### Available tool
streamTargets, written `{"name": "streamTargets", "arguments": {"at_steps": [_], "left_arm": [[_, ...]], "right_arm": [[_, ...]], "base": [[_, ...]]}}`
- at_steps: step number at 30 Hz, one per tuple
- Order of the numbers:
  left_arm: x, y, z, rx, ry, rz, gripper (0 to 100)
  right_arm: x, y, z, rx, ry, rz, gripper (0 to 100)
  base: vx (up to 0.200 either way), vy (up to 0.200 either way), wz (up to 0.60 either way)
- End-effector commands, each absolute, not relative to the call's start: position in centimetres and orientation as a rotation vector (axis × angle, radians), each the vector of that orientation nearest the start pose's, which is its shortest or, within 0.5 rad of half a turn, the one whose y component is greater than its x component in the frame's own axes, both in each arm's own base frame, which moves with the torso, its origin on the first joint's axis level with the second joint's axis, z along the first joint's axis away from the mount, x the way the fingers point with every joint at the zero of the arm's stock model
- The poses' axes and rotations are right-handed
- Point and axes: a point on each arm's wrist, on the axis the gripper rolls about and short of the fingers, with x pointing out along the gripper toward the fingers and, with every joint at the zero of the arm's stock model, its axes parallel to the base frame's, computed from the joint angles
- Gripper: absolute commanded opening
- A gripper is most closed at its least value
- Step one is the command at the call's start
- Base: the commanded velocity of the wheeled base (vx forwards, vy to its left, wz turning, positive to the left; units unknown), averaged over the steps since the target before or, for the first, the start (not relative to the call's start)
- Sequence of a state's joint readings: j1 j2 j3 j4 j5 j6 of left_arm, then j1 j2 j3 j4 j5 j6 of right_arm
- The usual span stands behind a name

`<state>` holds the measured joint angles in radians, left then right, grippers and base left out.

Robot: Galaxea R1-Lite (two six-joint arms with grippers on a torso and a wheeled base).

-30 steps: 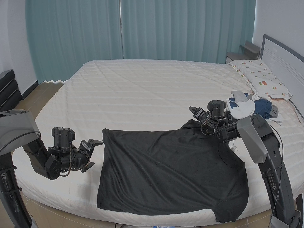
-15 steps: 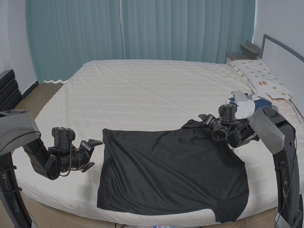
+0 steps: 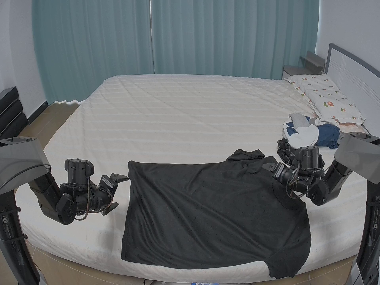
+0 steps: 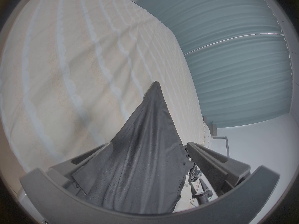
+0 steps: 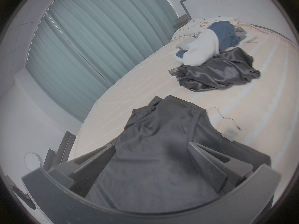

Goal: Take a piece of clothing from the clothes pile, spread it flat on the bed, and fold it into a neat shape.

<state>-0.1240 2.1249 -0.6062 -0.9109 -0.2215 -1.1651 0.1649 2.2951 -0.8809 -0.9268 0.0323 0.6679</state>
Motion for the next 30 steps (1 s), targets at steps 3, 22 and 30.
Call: {"name": "streamTargets", "arguments": {"at_steps": [3, 22, 30], "left_arm": [[32.3, -4.5, 2.7, -1.146, 0.735, 0.056, 100], [31.9, -5.0, 2.3, -1.099, 0.760, 0.034, 100], [31.9, -5.0, 2.3, -1.100, 0.759, 0.033, 100]], "right_arm": [[32.6, 3.2, 1.3, 0.618, 0.553, -0.008, 100], [33.1, -2.5, -5.1, 0.599, 0.594, -0.047, 100], [36.0, -3.2, -7.0, 0.608, 0.571, -0.030, 100]], "base": [[0.000, 0.000, 0.00], [0.000, 0.000, 0.00], [0.000, 0.000, 0.00]]}}
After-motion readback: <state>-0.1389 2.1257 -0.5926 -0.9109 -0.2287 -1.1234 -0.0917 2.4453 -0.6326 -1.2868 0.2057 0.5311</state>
